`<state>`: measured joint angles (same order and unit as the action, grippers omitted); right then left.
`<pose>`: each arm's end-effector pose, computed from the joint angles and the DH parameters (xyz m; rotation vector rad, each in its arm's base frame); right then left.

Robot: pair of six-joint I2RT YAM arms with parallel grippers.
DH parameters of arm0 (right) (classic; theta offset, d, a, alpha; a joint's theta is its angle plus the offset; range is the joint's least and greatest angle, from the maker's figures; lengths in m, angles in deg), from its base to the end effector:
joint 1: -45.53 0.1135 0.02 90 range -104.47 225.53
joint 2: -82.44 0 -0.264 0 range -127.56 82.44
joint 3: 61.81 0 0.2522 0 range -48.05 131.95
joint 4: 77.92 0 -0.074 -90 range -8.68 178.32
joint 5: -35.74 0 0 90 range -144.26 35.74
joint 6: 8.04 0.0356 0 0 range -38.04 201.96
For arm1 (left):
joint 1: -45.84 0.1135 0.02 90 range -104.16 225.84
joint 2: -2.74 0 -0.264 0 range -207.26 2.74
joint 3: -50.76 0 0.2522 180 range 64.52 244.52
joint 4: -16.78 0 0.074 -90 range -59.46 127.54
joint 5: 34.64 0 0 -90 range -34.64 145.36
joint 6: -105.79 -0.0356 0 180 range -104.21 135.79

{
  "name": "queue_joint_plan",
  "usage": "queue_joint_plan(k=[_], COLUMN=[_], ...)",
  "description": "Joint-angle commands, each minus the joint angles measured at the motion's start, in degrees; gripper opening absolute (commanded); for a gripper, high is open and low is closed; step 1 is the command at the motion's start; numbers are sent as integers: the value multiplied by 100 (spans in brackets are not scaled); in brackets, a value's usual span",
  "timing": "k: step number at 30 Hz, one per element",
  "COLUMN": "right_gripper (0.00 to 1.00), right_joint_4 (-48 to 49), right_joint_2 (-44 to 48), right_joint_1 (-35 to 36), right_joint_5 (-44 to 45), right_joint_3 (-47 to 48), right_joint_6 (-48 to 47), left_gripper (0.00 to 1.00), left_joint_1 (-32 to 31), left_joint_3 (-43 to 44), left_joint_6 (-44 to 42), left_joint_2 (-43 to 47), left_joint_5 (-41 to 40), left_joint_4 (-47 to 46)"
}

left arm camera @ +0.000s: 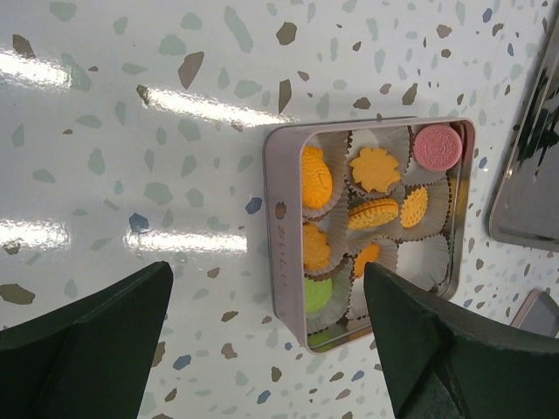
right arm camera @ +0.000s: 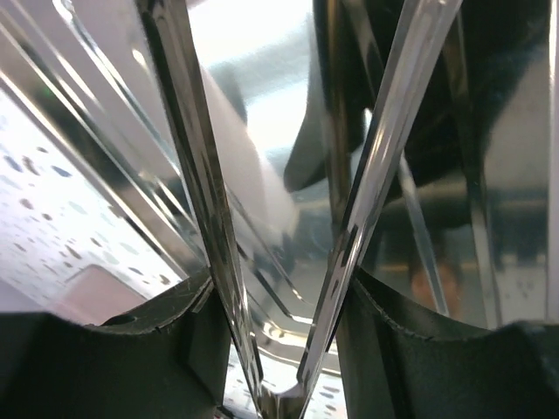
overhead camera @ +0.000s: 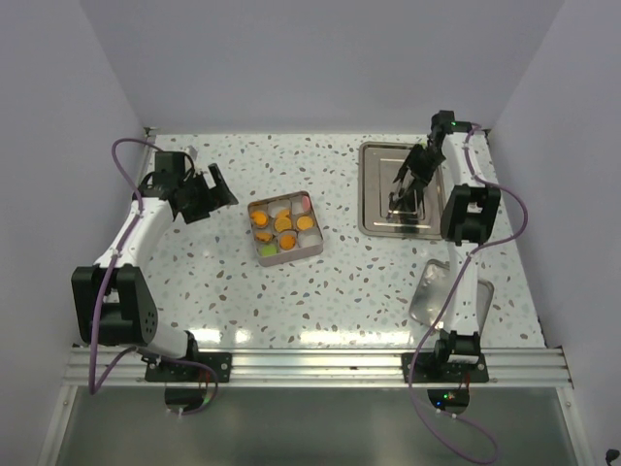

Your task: Pack the cookies

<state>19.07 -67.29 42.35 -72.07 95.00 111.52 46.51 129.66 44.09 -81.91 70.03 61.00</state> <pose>0.5243 -0.0182 0.1730 0.7709 2.8252 0.5291 0.3161 -0.0053 0.2680 -0.5062 2.4229 -0.5241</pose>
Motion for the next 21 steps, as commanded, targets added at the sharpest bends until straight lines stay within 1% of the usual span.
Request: queue_joint_plan(k=[1, 8, 10, 17, 18, 21], right_gripper=[47, 46, 43, 29, 26, 20], right_joint_4=[631, 861, 878, 764, 756, 747], right_joint_2=[-38, -381, -399, -303, -180, 40], right_joint_1=[-60, -148, -183, -245, -244, -244], right_joint_5=[-408, -742, -768, -935, -988, -1041], right_joint_3=[286, 418, 409, 251, 172, -258], right_joint_6=[313, 665, 682, 560, 542, 419], left_gripper=[96, 96, 96, 96, 96, 96], left_joint_1=[-14, -14, -23, -14, -14, -14], left_joint_3=[218, 262, 244, 157, 148, 104], left_joint_6=[124, 220, 255, 396, 414, 466], left_joint_2=[0, 114, 158, 281, 290, 352], left_joint_5=[-105, -246, -290, -316, -325, -316], left_joint_4=[-31, 118, 127, 83, 74, 30])
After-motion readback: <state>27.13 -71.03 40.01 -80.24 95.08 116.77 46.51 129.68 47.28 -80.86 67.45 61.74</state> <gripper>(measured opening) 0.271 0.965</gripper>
